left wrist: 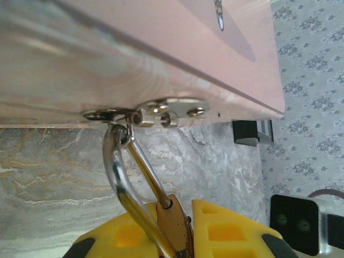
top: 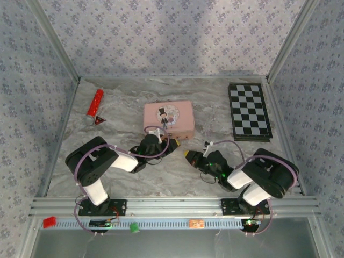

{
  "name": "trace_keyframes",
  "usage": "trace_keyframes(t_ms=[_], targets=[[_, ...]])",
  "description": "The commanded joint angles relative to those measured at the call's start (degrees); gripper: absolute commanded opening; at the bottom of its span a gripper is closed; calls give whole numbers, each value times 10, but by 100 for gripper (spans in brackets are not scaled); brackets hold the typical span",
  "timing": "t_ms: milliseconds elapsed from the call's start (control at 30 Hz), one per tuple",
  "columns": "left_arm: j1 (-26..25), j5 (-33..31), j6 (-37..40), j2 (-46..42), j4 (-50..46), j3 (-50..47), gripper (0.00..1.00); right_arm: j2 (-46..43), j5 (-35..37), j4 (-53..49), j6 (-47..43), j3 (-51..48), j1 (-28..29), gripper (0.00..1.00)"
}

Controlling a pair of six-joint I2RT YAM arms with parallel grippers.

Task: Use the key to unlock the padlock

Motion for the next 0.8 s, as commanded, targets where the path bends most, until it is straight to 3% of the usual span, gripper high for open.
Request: trace_keyframes(t_ms=[0,767], targets=[[-2,63,-120,17,26,-20,9,37,-28,93,22,16,-6,0],[28,72,-161,27,131,-39,7,3,-98,94,24,41,-54,0]])
